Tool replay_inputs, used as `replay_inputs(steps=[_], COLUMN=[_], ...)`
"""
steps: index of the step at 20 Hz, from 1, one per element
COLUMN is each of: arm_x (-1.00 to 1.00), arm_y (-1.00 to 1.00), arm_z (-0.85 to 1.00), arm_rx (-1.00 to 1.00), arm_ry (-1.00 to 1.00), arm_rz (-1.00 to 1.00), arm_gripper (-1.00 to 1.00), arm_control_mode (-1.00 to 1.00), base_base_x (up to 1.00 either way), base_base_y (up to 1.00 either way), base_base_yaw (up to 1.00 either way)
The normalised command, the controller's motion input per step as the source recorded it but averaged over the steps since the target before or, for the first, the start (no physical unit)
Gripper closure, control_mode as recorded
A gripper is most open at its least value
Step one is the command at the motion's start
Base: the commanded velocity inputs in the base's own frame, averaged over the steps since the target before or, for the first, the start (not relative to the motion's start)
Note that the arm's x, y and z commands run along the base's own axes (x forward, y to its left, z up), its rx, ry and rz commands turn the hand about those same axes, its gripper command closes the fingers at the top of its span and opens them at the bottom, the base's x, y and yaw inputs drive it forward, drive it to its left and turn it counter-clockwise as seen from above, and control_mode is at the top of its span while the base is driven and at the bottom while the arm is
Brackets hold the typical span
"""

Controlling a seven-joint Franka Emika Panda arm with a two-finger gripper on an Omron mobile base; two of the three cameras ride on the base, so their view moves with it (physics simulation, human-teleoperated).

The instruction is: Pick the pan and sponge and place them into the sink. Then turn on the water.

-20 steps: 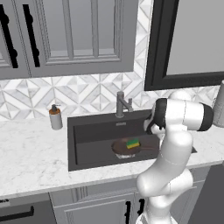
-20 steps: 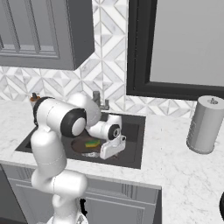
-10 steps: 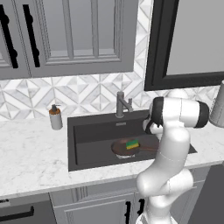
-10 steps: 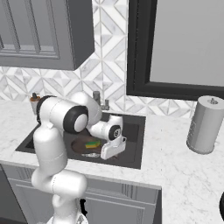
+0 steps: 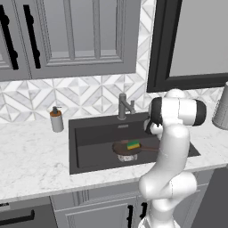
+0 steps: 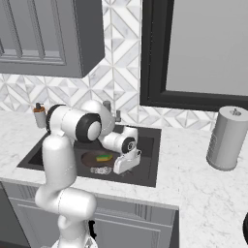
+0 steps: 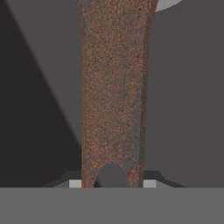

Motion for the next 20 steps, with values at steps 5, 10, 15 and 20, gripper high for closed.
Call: replay_inputs(steps=[5,10,15,20], arm_x=[0.22,0.02,0.09,0.00], arm_y=[0.00,0.00,0.00,0.00], arm_z=[-0.30,-0.62,-0.45,-0.38], arm_rx=[0.00,0.00,0.00,0.00], arm_ry=[-0.06,-0.07,-0.06,-0.05], arm_rz=[-0.01,0.00,0.00,0.00], arm_gripper=[1.00,1.00,1.00,1.00], arm_control_mode=[-1.00,-1.00,-1.00,-1.00], base_base_x=[0.00,0.00,0.00,0.00], base_base_y=[0.00,0.00,0.00,0.00], base_base_yaw=[0.00,0.00,0.00,0.00])
